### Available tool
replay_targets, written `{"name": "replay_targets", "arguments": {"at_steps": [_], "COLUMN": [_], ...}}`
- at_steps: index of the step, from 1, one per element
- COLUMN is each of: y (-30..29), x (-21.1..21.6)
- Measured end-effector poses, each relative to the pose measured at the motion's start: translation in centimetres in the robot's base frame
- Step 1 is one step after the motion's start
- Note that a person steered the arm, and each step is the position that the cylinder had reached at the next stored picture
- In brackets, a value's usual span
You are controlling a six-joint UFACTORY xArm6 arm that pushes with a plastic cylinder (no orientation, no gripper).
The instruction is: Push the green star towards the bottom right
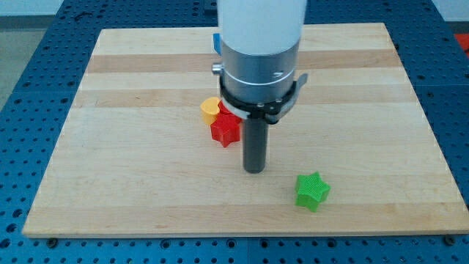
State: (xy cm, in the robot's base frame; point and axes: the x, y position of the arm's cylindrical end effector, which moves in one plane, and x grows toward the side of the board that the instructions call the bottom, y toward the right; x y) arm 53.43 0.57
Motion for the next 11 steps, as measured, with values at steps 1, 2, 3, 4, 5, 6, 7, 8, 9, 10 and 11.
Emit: {"name": "replay_targets", "arguments": {"at_steps": [1, 2, 3, 4, 5, 6, 7, 8, 9, 10, 11], "y": [-0.2, -0.2, 1.9, 3.8, 4.1, 4.1, 7.4, 11.0, 12.2, 14.3, 16.5], "x": [7.6, 8.2, 7.9, 6.2, 4.3, 4.3, 4.2, 4.2, 4.2, 3.7, 3.3]}}
